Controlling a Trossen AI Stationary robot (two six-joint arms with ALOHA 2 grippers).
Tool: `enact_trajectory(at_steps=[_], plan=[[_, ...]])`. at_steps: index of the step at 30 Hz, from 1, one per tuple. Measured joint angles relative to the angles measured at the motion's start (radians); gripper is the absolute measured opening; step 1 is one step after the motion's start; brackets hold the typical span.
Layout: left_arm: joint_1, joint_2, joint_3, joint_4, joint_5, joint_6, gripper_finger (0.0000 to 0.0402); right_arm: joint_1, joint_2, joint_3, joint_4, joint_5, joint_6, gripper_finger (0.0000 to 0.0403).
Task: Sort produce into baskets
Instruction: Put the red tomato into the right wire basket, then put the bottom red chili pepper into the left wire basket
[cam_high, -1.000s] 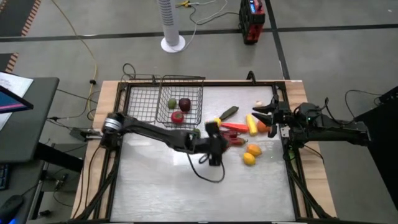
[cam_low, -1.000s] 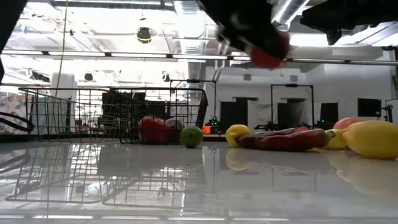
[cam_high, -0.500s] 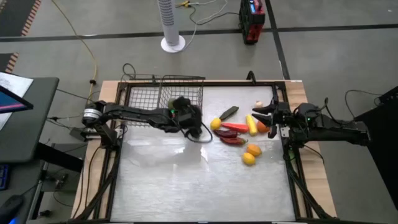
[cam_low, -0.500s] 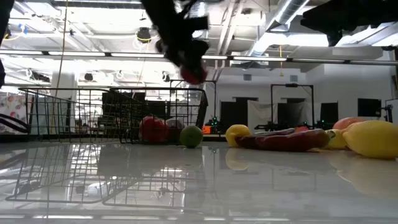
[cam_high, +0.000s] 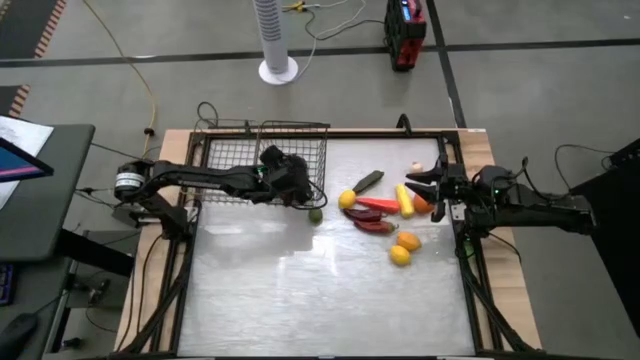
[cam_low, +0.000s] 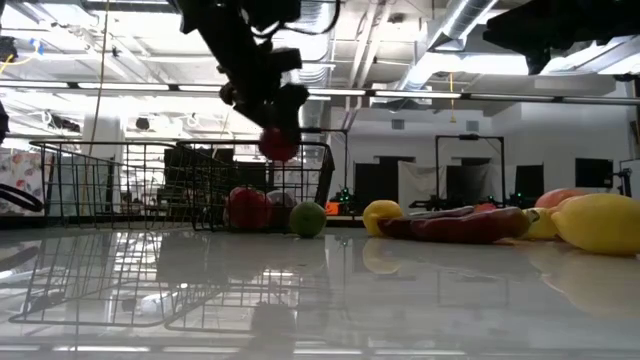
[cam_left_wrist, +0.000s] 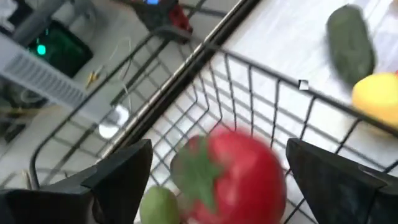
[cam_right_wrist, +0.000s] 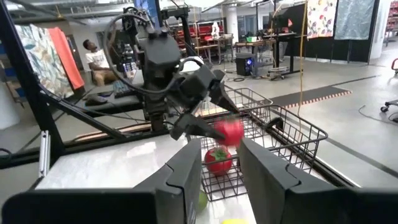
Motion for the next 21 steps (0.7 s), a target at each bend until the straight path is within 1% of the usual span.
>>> enact_trajectory(at_steps=[3, 6, 8, 16, 21], plan=[[-0.014, 0.0, 0.0, 0.062, -0.005, 0.083, 0.0372, 0.0, 0.0, 0.0, -0.001, 0.0, 0.007, 0.0139], [-0.023, 0.0, -0.001, 0.11, -0.005, 0.181, 0.0375, 0.0, 0.0, 0.0, -0.006, 0.0, 0.022, 0.0139], [-0.023, 0.0, -0.001, 0.119, 0.019, 0.233, 0.0375, 0.0, 0.0, 0.0, -0.002, 0.0, 0.032, 0.0139], [-0.038, 0.0, -0.001, 0.229, 0.269, 0.338, 0.0376, 0.001, -0.01, 0.0, 0.03, 0.001, 0.066, 0.0139], [-0.078, 0.001, -0.001, 0.262, 0.344, 0.371, 0.0376, 0.001, -0.013, 0.0, 0.026, 0.004, 0.081, 0.0139]])
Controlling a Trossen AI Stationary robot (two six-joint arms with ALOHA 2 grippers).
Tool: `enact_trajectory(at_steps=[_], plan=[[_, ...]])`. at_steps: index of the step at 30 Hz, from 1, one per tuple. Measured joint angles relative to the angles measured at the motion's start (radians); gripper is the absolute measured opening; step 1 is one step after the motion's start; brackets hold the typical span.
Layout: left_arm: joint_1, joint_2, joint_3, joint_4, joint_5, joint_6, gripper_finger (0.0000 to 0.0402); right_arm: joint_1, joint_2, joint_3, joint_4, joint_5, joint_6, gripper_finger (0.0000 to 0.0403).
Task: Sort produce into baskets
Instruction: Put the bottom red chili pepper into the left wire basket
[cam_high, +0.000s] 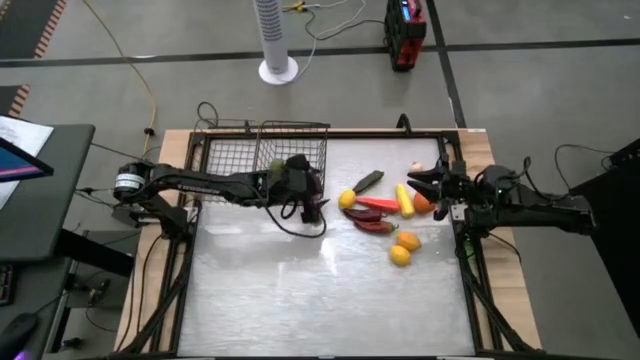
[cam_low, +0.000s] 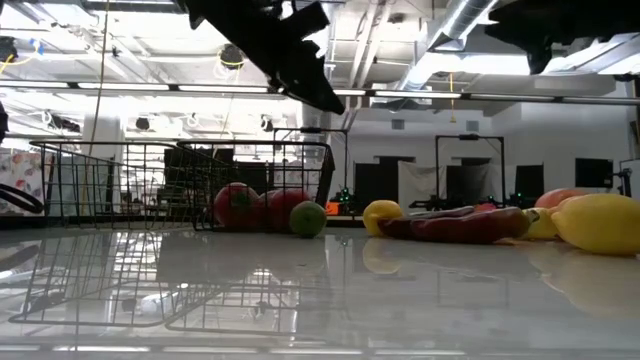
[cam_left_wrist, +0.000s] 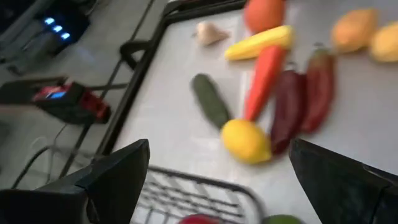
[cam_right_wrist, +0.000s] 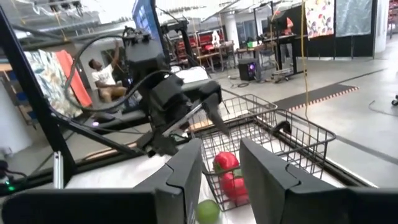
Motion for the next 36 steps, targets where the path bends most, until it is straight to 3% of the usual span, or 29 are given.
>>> enact_trajectory(at_steps=[5, 12, 16, 23, 30, 33, 36], plan=[[-0.067, 0.0, -0.001, 0.041, 0.041, 0.051, 0.0376, 0.007, 0.0, 0.0, -0.034, 0.003, 0.069, 0.0139], [-0.125, 0.002, -0.184, 0.472, 0.073, 0.173, 0.0376, 0.051, 0.014, 0.0, -0.165, 0.062, 0.12, 0.0139], [-0.143, 0.001, -0.271, 0.609, 0.096, 0.172, 0.0376, 0.074, 0.059, 0.0, -0.211, 0.061, 0.134, 0.0139], [-0.22, -0.006, -0.311, 0.636, 0.063, 0.151, 0.0376, 0.127, 0.294, 0.0, -0.249, 0.052, 0.124, 0.0139], [-0.331, -0.006, -0.31, 0.637, -0.105, 0.175, 0.0376, 0.209, 0.546, 0.13, -0.392, 0.114, 0.076, 0.014], [-0.353, -0.006, -0.31, 0.637, -0.158, 0.141, 0.0376, 0.243, 0.64, 0.194, -0.434, 0.115, 0.033, 0.0154], [-0.356, -0.006, -0.32, 0.646, -0.149, 0.068, 0.0376, 0.263, 0.73, 0.24, -0.472, 0.115, -0.014, 0.0185]])
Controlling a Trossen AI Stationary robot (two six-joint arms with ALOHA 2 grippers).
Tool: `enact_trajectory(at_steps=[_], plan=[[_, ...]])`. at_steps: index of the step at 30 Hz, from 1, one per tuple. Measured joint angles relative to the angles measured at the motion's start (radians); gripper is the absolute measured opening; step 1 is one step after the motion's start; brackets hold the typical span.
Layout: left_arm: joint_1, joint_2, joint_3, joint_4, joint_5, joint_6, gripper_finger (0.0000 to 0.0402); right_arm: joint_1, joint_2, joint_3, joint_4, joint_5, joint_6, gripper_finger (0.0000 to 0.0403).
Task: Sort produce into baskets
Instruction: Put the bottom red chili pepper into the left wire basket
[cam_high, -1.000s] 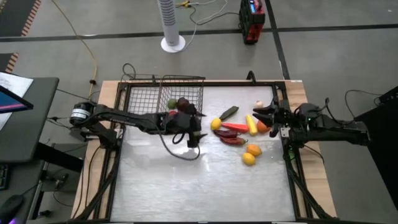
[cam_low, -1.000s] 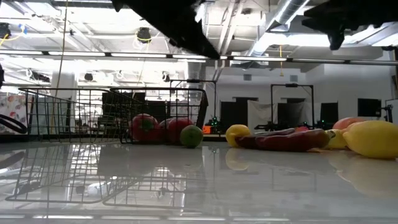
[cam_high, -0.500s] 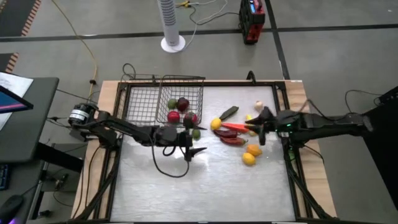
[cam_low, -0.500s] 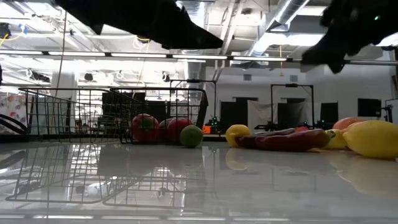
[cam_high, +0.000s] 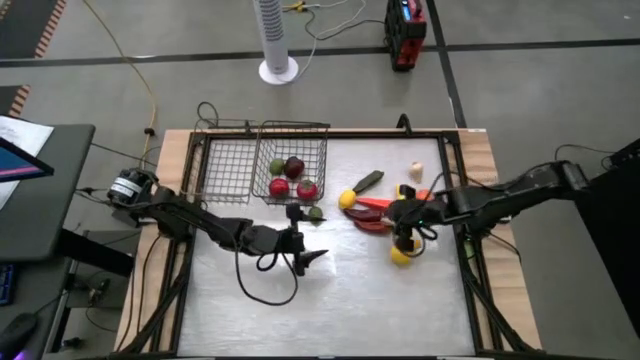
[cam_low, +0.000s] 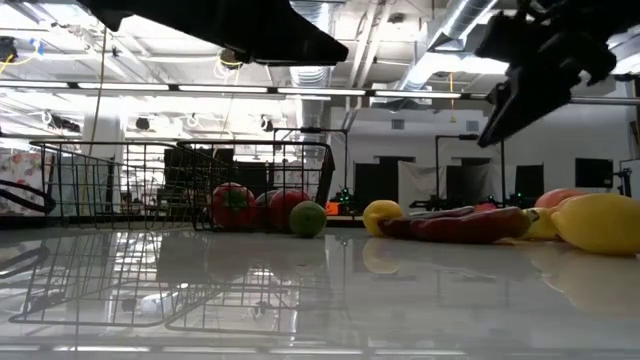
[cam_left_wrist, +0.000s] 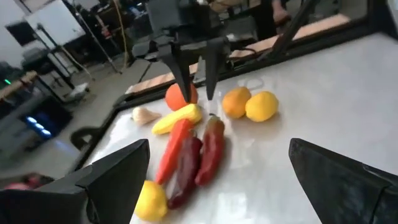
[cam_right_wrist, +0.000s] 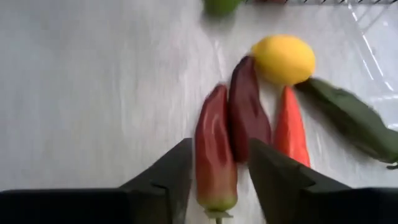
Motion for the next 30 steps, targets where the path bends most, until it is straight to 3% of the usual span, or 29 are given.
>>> enact_trajectory(at_steps=[7, 17, 30], plan=[[0.033, 0.013, -0.066, 0.103, 0.112, -0.157, 0.0376, 0.0, 0.192, 0.063, -0.018, -0.045, -0.031, 0.0268], [0.023, 0.013, -0.074, 0.011, 0.051, -0.215, 0.0376, 0.003, 0.409, 0.132, -0.153, -0.062, -0.029, 0.0266], [0.023, 0.013, -0.074, -0.009, 0.037, -0.219, 0.0376, -0.045, 0.517, 0.134, -0.179, -0.042, -0.03, 0.0265]])
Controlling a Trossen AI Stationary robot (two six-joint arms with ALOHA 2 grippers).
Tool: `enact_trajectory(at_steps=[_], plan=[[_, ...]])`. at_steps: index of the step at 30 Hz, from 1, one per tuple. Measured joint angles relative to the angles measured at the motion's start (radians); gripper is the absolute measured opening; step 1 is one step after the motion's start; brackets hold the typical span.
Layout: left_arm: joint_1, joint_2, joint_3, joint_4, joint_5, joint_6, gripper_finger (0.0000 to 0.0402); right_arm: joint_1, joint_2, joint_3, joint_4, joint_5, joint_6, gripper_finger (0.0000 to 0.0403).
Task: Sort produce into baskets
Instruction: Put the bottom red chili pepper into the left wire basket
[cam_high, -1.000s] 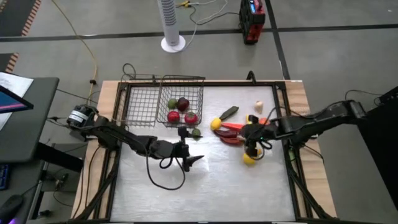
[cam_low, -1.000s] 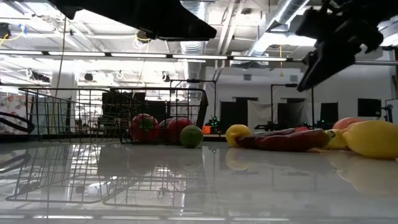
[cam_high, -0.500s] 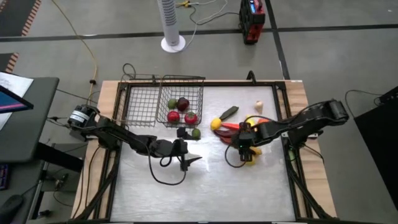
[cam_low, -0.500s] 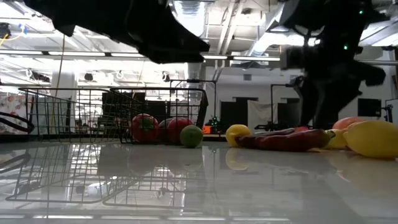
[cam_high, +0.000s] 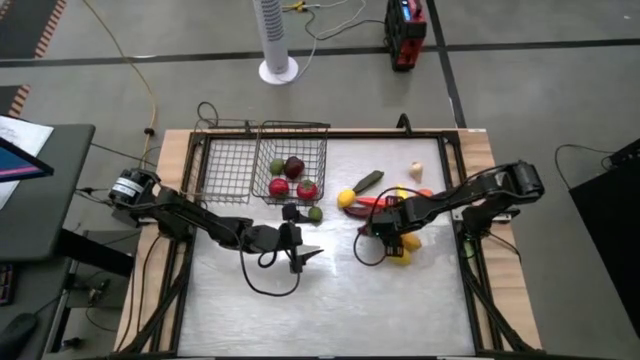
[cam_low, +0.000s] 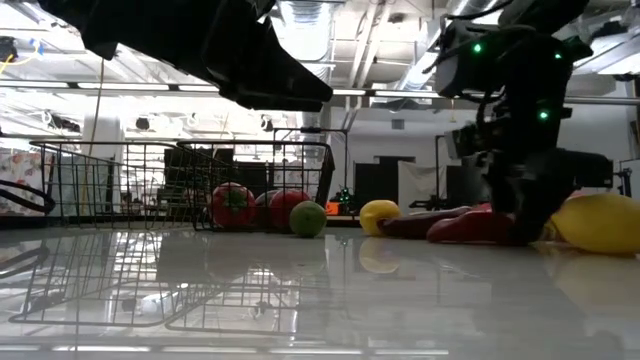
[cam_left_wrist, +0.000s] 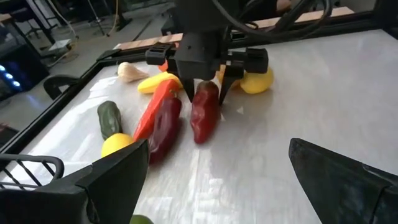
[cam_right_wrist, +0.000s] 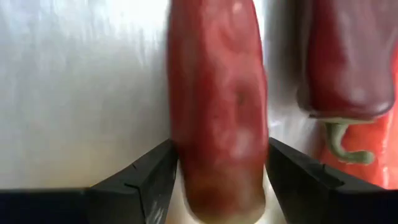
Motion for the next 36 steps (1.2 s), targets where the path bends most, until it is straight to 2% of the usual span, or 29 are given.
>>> enact_trajectory(at_steps=[5, 12, 18, 22, 26, 30, 36], plan=[[0.0, 0.0, 0.0, -0.006, 0.0, 0.0, 0.0376, 0.006, -0.002, 0.0, 0.001, 0.005, 0.001, 0.0248], [0.0, 0.0, 0.001, -0.034, 0.005, -0.038, 0.0376, 0.006, -0.05, -0.002, -0.003, 0.004, 0.0, 0.0169], [0.014, 0.0, 0.011, -0.033, 0.017, -0.089, 0.0376, 0.034, -0.133, 0.073, 0.015, 0.005, -0.018, 0.0173], [0.051, 0.0, 0.03, -0.023, 0.081, -0.122, 0.0376, 0.099, -0.155, 0.146, 0.132, 0.004, -0.079, 0.0195], [0.062, 0.0, 0.031, 0.053, 0.146, -0.115, 0.0376, 0.147, -0.132, 0.212, 0.192, 0.034, -0.132, 0.0193], [0.059, 0.0, 0.031, 0.132, 0.19, -0.054, 0.0371, 0.168, -0.096, 0.262, 0.192, 0.119, -0.142, 0.0185], [0.04, 0.0, 0.031, 0.223, 0.181, 0.063, 0.0342, 0.168, -0.065, 0.313, 0.221, 0.137, -0.154, 0.0188]])
